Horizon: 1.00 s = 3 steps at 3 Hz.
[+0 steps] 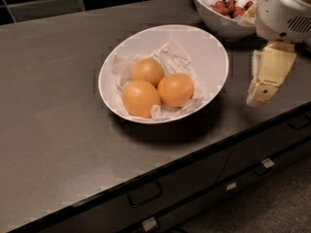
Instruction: Pick orange from white bowl
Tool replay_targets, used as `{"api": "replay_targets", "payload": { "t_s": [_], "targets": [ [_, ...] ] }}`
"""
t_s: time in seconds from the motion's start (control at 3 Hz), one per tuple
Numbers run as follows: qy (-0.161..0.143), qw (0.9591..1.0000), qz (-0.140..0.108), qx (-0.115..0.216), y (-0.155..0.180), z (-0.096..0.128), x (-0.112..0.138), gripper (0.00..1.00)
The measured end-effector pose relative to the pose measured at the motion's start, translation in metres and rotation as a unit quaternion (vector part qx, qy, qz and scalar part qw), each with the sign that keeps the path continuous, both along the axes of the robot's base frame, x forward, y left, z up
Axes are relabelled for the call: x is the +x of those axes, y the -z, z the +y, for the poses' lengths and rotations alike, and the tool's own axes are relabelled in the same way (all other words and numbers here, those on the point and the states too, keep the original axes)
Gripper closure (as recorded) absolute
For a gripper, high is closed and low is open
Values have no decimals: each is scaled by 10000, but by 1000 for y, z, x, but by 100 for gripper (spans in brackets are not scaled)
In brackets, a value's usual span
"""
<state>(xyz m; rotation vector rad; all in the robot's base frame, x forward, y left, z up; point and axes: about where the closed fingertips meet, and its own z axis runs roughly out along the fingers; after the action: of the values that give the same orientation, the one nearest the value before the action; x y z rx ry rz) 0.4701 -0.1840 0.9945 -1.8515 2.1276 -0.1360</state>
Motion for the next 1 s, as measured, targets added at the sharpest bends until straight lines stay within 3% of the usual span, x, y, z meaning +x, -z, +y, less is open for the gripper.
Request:
{"api": "replay_targets", "payload": {
  "t_s": [0.67,1.0],
  "targets": [
    [-648,9979,77,54,0,42,26,0],
    [-649,9978,77,54,0,42,26,0]
  ]
}}
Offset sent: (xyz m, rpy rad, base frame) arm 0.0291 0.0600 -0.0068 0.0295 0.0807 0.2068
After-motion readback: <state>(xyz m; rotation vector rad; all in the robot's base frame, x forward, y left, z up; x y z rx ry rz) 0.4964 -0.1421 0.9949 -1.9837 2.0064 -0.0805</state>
